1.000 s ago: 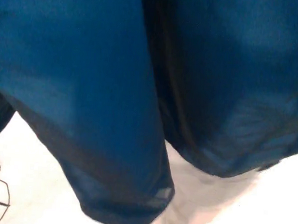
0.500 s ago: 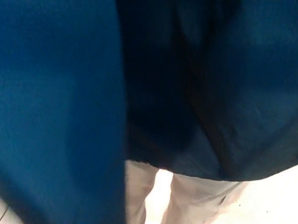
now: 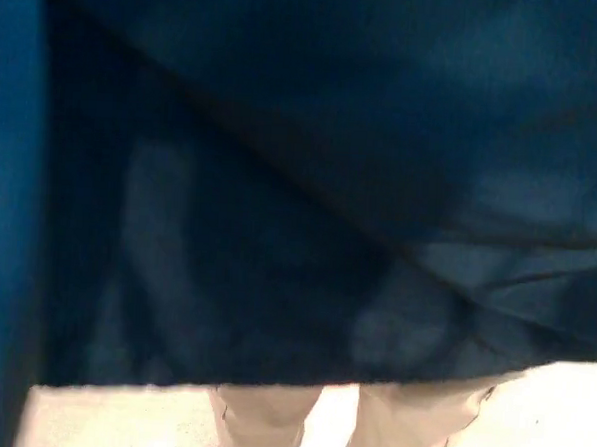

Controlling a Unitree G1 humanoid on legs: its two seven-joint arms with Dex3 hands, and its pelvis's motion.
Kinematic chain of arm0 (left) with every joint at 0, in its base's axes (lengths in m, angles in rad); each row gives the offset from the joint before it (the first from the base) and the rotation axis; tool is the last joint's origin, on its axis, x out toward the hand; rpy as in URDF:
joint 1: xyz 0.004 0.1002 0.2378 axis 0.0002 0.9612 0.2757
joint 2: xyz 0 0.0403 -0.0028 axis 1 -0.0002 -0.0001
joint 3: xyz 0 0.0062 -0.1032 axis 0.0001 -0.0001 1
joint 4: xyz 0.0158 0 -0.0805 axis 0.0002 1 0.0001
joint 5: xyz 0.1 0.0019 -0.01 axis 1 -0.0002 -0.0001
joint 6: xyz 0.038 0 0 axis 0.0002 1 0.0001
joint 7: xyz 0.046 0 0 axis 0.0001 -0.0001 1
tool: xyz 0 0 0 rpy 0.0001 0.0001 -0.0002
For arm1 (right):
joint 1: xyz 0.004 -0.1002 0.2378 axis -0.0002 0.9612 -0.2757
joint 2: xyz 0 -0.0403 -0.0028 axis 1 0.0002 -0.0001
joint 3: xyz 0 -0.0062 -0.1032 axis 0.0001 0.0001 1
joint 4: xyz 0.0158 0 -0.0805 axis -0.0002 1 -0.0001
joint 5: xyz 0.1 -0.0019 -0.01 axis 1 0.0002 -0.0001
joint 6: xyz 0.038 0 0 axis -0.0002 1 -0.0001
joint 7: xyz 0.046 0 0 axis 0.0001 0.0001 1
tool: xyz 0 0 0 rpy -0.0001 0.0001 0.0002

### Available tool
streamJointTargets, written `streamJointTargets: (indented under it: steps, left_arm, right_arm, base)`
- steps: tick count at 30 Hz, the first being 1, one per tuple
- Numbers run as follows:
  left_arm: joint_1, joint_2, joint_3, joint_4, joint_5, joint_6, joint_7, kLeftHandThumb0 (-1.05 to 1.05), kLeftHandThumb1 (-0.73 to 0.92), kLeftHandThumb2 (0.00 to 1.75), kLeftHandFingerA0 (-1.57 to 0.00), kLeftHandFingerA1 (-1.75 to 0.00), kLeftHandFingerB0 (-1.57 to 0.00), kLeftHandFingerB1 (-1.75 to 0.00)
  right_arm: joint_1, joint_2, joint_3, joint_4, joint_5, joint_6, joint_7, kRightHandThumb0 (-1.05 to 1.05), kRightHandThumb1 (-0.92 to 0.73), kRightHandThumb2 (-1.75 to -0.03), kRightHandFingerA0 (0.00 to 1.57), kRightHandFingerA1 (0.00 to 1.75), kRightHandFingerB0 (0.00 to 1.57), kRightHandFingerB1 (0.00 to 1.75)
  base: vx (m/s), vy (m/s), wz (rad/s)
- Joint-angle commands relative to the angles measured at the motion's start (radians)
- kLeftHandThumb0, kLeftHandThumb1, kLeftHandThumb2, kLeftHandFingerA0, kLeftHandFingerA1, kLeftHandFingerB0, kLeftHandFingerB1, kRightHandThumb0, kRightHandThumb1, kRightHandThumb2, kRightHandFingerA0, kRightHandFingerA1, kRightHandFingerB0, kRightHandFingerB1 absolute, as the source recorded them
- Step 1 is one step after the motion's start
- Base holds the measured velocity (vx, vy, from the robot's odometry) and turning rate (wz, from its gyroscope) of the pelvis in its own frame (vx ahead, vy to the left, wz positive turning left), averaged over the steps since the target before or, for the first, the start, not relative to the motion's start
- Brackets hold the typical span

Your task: A person hands a coat to the robot and the robot grabs it with both hands and holds it while the person wears the coat.

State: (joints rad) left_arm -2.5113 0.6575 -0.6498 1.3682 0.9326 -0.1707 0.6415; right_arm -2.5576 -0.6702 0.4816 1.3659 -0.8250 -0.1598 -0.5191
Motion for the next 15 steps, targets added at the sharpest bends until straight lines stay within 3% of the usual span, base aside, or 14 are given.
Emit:
streamJointTargets:
  steps: [1,15]
  left_arm:
    - [0.0,0.028,0.013,0.006,0.011,0.048,0.004,-0.45,0.66,0.6,-0.94,-1.75,-0.74,-1.25]
    - [0.004,0.03,0.018,0.006,0.017,0.047,0.004,-0.45,0.66,0.6,-0.94,-1.75,-0.74,-1.25]
  right_arm:
    - [-0.014,-0.004,-0.01,-0.009,-0.003,0.035,-0.035,-0.46,-0.43,-0.87,1.27,1.43,0.91,1.21]
    - [-0.01,0.0,-0.012,-0.008,-0.003,0.036,-0.037,-0.46,-0.43,-0.87,1.27,1.43,0.91,1.21]
  base:
    - [0.0,0.0,0.0]
    - [0.0,0.0,0.0]
